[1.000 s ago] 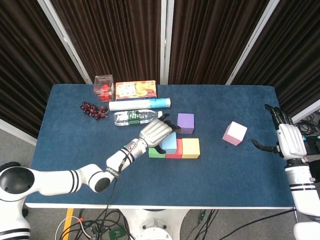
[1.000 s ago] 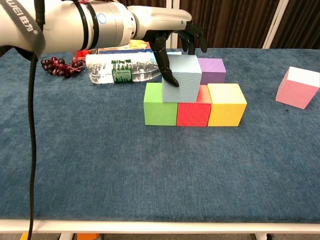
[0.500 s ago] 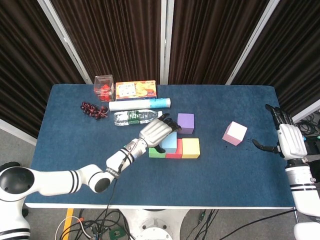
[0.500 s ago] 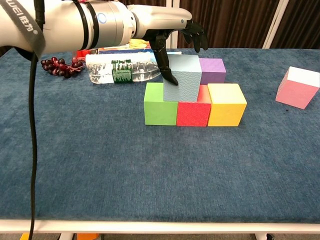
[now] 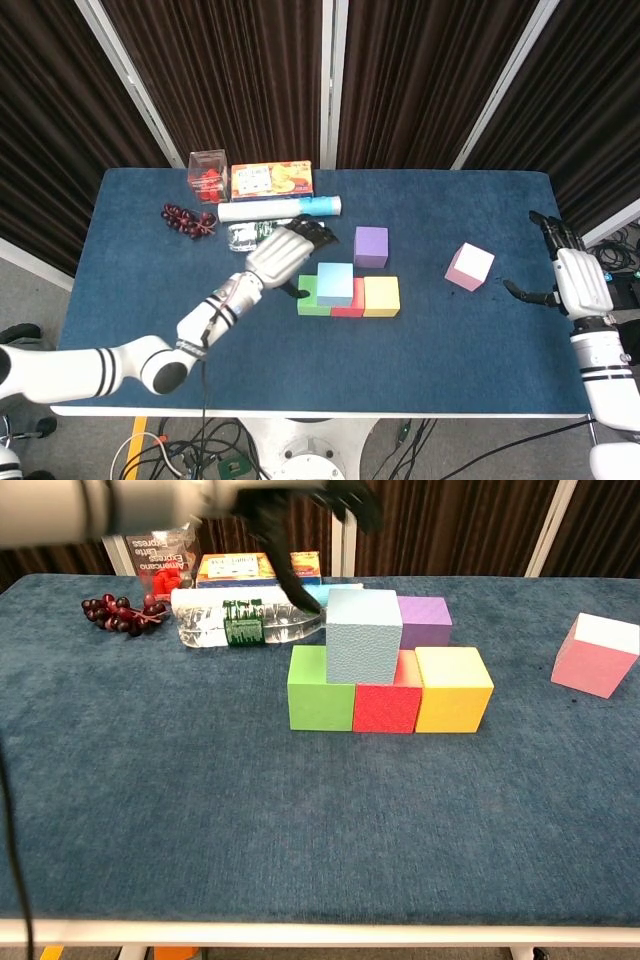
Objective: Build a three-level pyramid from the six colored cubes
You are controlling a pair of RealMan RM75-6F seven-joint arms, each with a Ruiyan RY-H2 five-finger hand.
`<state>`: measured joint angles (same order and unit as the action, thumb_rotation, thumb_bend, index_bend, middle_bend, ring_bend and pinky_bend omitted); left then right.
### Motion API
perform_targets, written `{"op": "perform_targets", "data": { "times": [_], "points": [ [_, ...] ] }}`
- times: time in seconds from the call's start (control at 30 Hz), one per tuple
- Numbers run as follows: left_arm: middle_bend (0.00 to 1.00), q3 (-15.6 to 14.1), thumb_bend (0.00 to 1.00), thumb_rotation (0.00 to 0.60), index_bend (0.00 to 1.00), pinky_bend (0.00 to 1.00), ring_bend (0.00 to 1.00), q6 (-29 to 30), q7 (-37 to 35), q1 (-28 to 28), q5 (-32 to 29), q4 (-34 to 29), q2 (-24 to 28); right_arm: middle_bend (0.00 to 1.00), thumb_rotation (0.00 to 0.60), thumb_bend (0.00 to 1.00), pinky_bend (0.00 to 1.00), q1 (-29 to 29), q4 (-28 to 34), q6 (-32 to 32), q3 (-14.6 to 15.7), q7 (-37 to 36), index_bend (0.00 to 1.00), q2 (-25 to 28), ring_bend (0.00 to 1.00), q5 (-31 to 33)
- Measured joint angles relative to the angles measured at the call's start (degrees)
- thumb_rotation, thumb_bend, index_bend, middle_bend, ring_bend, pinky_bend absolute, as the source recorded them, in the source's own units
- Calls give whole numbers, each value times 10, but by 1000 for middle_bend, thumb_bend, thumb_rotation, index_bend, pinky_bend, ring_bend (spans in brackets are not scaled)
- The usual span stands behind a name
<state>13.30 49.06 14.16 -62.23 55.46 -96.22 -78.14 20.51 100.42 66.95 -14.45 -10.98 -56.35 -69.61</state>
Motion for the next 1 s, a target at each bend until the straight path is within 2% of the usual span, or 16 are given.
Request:
{"op": "perform_targets", "data": {
  "times": [0.2, 0.4, 0.7, 1.0],
  "points": [
    [156, -23, 90, 600, 177, 64, 92, 86, -5, 85, 6, -32, 82, 145, 600, 154, 0, 24, -18, -52, 9, 23, 0, -15, 0, 15],
    [165, -53, 89, 600, 179, 64, 92, 154, -28, 168, 29, -34, 116, 139, 600, 154, 0, 77, -58, -112, 9, 75, 0, -58, 0, 50],
    [169, -82, 87, 600, 183, 64, 92, 196, -73, 240, 98, -46, 135, 131, 600, 16, 0, 194, -152, -199, -19, 154, 0, -153, 0, 138],
    [169, -89, 87, 600, 185, 64, 92, 215, -86, 278, 137, -62, 142, 126, 600, 0, 0, 314, -258, -270, -21, 252, 0, -257, 0, 228]
  ]
}}
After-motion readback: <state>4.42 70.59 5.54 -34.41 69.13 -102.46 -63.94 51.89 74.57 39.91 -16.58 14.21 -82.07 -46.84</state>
